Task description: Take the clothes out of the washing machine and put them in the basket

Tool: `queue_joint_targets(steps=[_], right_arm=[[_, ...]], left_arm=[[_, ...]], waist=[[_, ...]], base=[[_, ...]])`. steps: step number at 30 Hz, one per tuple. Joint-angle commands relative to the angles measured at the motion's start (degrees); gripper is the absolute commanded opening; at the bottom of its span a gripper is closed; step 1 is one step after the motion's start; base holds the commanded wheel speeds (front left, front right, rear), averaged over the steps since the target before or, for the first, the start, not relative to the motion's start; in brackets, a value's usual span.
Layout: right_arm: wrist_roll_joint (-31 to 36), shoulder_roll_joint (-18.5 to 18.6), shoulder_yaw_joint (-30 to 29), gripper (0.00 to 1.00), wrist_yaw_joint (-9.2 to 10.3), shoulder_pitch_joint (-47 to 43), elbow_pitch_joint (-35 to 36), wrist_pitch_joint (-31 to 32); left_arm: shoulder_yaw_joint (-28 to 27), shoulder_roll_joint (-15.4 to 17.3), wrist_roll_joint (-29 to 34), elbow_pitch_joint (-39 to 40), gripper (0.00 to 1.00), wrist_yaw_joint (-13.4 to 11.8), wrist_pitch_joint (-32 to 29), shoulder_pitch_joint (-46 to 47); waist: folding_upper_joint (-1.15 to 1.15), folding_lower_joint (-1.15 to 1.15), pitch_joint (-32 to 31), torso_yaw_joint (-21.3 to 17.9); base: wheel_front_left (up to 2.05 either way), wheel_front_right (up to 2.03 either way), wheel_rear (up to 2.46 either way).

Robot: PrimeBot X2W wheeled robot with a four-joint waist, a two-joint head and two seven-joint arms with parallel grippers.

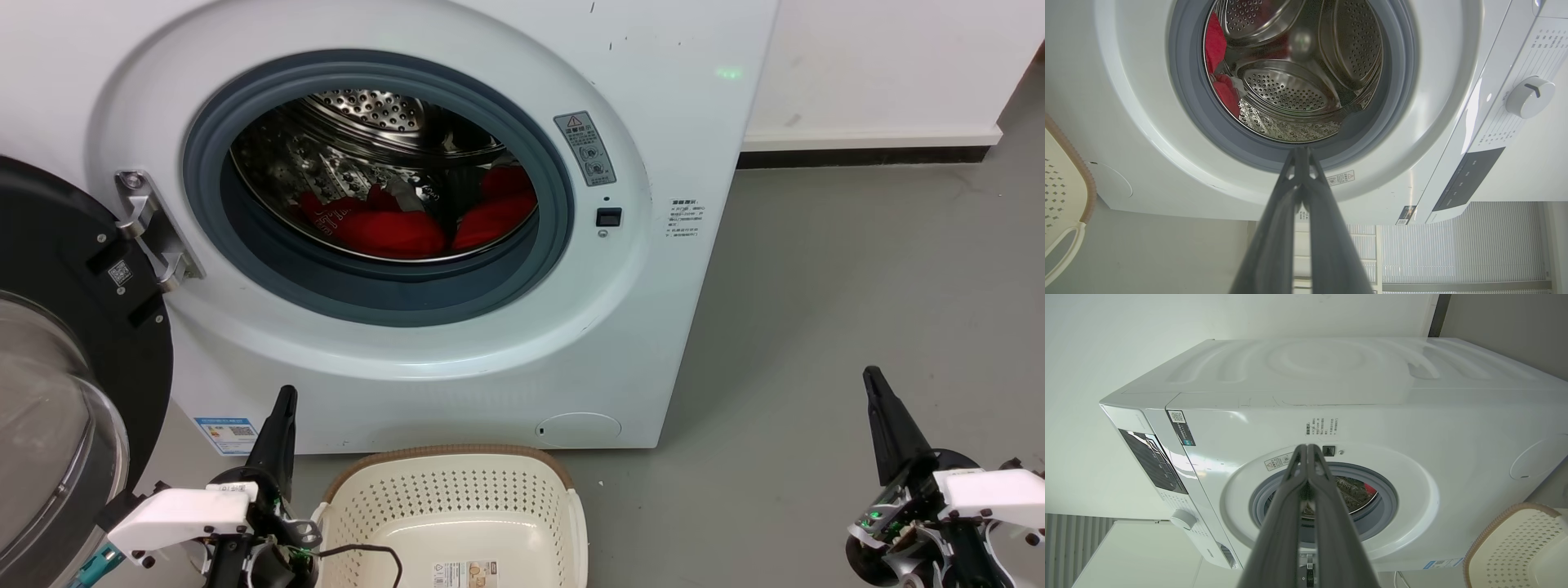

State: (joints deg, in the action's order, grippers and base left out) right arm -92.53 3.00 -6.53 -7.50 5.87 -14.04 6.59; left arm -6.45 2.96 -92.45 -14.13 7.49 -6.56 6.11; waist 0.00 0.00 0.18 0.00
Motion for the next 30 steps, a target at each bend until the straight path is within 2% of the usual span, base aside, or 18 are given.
queue_joint_targets(steps=[1,30], right_arm=[[0.3,-0.2,0.0,0.00,0.03,0.8,-0.1,0.0],[0.3,-0.2,0.0,0.00,0.03,0.8,-0.1,0.0]], left_arm=[[-0.1,-0.1,0.1,0.0,0.00,0.1,-0.1,0.3],[-0.1,-0.1,0.1,0.0,0.00,0.1,-0.1,0.3]], waist=[[0.00,0.00,0.0,0.0],[0.00,0.00,0.0,0.0]], base=[[0.00,0.00,0.00],[0.00,0.00,0.00]])
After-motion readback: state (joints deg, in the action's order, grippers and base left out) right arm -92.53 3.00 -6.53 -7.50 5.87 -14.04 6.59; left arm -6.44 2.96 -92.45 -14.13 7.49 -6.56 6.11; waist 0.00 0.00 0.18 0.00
